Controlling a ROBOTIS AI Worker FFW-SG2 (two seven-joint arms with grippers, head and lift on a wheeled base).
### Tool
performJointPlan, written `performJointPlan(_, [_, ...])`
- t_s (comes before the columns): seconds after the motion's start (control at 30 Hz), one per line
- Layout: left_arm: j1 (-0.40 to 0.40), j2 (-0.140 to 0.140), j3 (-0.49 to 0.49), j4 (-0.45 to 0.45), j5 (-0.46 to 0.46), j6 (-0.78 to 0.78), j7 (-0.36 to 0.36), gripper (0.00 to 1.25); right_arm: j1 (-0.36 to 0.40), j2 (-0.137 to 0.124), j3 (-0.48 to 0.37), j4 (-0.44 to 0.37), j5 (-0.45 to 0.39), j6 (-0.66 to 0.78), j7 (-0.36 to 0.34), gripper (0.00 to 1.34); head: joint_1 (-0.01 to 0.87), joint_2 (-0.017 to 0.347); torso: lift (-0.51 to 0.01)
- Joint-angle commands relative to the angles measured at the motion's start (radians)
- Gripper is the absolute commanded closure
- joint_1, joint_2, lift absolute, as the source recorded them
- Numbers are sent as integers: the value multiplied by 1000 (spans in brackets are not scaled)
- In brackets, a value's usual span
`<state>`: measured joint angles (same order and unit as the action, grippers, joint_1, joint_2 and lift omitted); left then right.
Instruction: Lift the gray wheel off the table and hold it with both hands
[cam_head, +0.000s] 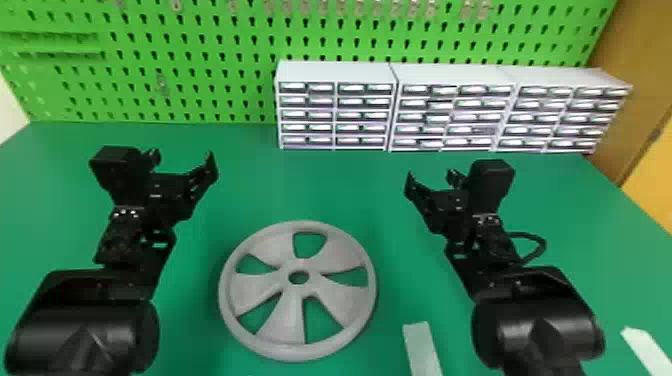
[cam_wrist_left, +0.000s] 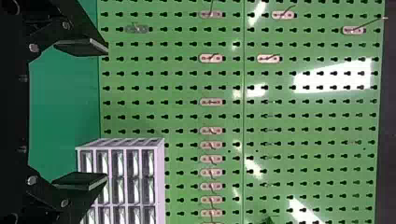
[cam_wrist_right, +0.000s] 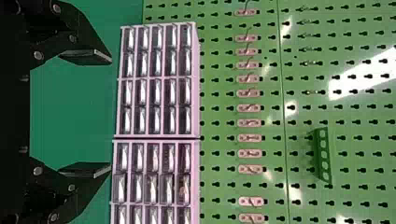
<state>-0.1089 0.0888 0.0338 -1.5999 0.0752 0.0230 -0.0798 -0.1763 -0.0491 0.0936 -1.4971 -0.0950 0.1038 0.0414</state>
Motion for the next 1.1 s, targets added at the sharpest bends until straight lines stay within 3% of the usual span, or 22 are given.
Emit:
performJointPlan(0.0, [0, 0, 1, 0, 0, 0, 0, 312, 0, 0, 0, 0, 0, 5, 0, 456, 711, 15, -98])
performJointPlan(0.17, [0, 0, 1, 0, 0, 0, 0, 314, -5, -2, 2, -26, 5, 80, 0, 452, 711, 15, -98])
performJointPlan(0.3, [0, 0, 1, 0, 0, 0, 0, 314, -23, -5, 5, -91, 14, 283, -5, 452, 711, 15, -98])
performJointPlan(0.57, [0, 0, 1, 0, -2, 0, 0, 312, -66, -6, 69, -167, -14, 547, -115, 455, 711, 15, -98])
performJointPlan(0.7, [0, 0, 5, 0, -2, 0, 0, 312, -98, -14, 95, -201, -91, 671, -210, 450, 711, 15, -98])
performJointPlan(0.87, [3, 0, 8, 0, -2, 0, 0, 312, -150, -25, 97, -227, -147, 847, -242, 450, 711, 15, -98])
performJointPlan(1.07, [5, 0, 14, -6, -2, 0, 0, 312, -241, -48, 127, -230, -308, 1073, -365, 450, 711, 15, -98])
